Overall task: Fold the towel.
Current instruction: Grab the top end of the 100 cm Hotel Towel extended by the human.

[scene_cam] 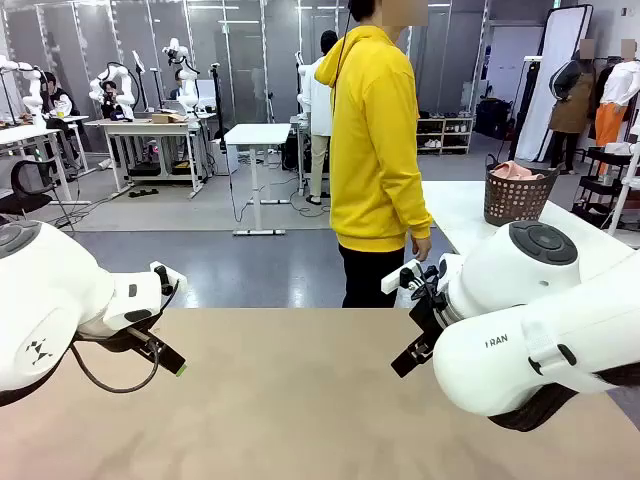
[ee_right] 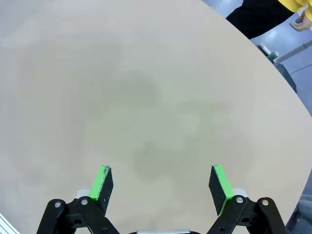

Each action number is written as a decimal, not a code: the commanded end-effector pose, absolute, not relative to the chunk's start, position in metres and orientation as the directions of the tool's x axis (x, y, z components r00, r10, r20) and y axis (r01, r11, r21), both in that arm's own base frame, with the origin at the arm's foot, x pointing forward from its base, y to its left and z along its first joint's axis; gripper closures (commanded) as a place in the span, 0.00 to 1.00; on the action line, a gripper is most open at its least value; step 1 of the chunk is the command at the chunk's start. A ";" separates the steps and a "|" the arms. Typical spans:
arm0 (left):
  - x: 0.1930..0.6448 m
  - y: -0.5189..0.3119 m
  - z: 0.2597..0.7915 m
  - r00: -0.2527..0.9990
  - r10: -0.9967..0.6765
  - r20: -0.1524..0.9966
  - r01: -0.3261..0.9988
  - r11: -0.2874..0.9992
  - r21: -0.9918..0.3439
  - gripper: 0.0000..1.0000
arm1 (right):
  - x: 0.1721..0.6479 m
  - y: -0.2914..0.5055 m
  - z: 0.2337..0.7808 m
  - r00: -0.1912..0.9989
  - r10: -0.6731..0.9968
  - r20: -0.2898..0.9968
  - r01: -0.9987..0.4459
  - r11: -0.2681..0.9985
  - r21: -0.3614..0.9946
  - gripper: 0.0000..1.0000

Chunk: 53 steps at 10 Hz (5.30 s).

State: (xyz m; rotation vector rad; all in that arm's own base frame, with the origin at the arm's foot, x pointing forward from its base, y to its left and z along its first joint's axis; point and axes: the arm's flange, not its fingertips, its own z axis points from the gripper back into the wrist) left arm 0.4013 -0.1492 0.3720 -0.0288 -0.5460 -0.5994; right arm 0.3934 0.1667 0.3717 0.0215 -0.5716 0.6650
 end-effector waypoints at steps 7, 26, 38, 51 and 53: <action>0.401 -0.149 0.372 0.689 -0.528 0.496 0.543 0.829 0.129 0.00 | 0.393 0.167 0.372 0.640 0.577 0.508 -0.589 0.792 -0.159 0.00; 0.291 0.177 0.519 0.742 0.340 0.578 0.447 0.392 -0.804 0.00 | 0.320 -0.175 0.514 0.797 -0.326 0.509 -0.336 0.461 0.821 0.00; 0.244 0.230 0.504 0.684 0.504 0.528 0.339 0.422 -0.841 0.00 | 0.280 -0.228 0.504 0.763 -0.445 0.470 -0.238 0.482 0.843 0.00; 0.244 0.230 0.504 0.684 0.504 0.528 0.339 0.422 -0.841 0.00 | 0.280 -0.228 0.504 0.763 -0.445 0.470 -0.238 0.482 0.843 0.00; 0.244 0.230 0.504 0.684 0.504 0.528 0.339 0.422 -0.841 0.00 | 0.280 -0.228 0.504 0.763 -0.445 0.470 -0.238 0.482 0.843 0.00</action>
